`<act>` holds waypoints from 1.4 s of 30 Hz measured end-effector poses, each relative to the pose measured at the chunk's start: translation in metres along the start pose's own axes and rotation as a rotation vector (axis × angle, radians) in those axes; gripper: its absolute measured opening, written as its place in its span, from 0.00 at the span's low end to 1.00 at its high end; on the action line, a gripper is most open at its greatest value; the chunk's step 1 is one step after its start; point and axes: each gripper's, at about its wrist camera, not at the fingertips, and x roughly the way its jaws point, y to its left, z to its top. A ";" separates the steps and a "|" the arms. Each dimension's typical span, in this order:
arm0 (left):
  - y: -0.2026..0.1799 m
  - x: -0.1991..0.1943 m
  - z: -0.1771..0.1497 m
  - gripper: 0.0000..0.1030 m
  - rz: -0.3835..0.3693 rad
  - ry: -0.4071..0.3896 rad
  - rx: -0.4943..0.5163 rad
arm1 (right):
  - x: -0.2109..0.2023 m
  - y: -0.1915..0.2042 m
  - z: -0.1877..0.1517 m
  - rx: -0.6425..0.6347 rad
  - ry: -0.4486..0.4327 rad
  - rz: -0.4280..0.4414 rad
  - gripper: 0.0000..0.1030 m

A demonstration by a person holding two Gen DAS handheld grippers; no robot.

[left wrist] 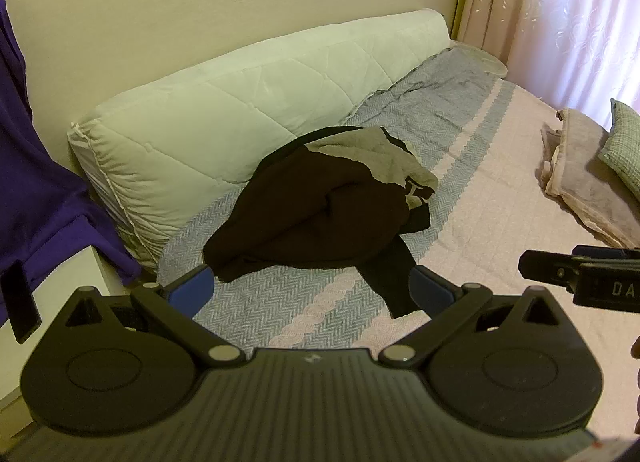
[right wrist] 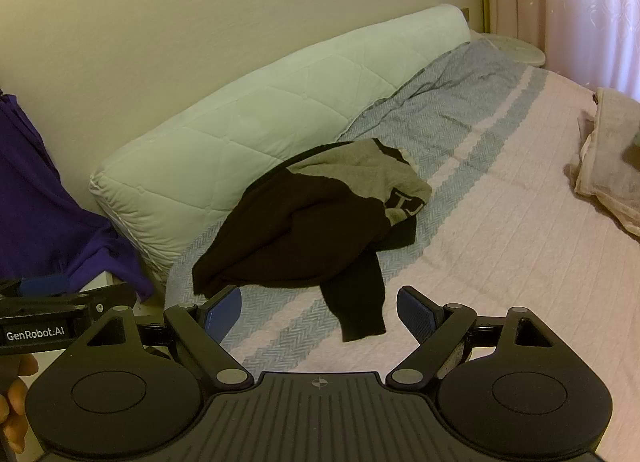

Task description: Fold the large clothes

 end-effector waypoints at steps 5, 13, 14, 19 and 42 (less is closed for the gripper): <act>0.002 0.000 0.001 0.99 -0.005 0.001 0.001 | 0.001 0.001 -0.001 0.001 0.001 -0.001 0.80; 0.008 0.000 0.002 0.99 -0.010 0.007 -0.005 | 0.001 0.000 -0.001 0.001 0.003 0.001 0.80; 0.008 0.000 0.002 0.99 -0.009 0.007 -0.005 | 0.001 0.000 -0.001 0.001 0.003 0.001 0.80; 0.008 0.000 0.002 0.99 -0.008 0.008 -0.009 | 0.003 0.001 -0.002 0.003 0.005 0.001 0.80; -0.032 0.007 0.014 0.99 0.018 0.004 -0.031 | 0.015 -0.063 0.014 -0.005 0.030 0.063 0.80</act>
